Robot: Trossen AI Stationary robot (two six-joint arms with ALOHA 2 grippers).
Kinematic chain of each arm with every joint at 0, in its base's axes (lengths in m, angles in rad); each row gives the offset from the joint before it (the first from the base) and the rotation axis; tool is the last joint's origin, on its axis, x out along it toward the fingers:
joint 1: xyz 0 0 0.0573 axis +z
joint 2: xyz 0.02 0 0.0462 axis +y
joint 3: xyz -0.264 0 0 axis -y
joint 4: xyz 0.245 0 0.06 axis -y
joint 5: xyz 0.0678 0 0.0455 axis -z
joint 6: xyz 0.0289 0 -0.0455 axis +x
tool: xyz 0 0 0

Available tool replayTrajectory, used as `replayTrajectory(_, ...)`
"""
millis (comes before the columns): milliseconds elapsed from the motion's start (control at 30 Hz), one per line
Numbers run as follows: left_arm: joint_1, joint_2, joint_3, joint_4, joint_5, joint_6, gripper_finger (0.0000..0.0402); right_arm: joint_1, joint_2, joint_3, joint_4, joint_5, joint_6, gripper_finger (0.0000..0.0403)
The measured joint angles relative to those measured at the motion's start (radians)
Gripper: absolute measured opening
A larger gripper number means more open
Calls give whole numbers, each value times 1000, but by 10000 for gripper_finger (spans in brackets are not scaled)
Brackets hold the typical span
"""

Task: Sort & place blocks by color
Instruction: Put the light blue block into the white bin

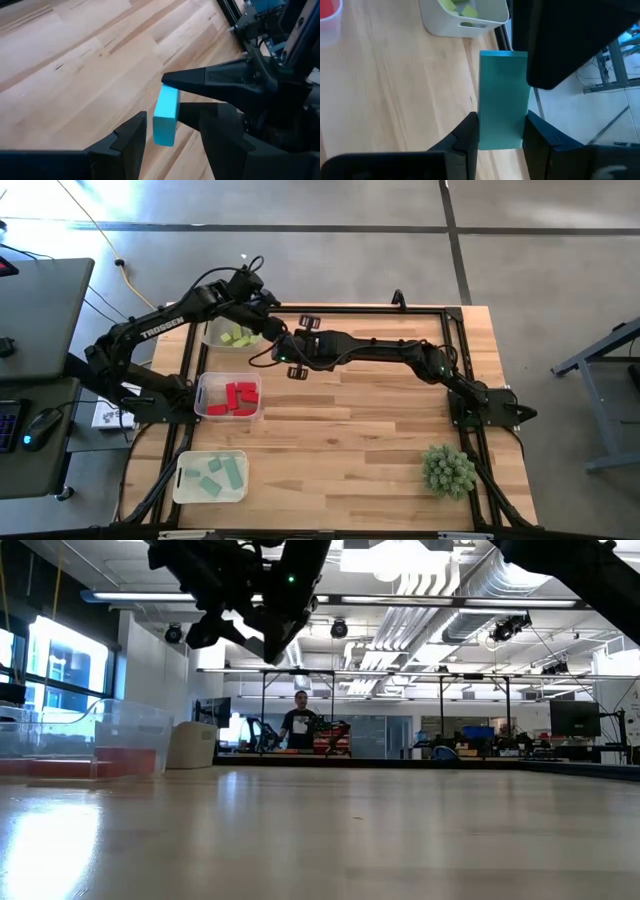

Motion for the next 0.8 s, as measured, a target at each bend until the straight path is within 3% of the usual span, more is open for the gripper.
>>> replayTrajectory(467, 0, -2, 3, 9, 11, -47, 167, -10, -18, 11, 63, -17, -12, 92)
replayTrajectory(800, 0, -2, 3, 2, -1, -31, 83, -17, -19, 11, 63, -45, -4, 92)
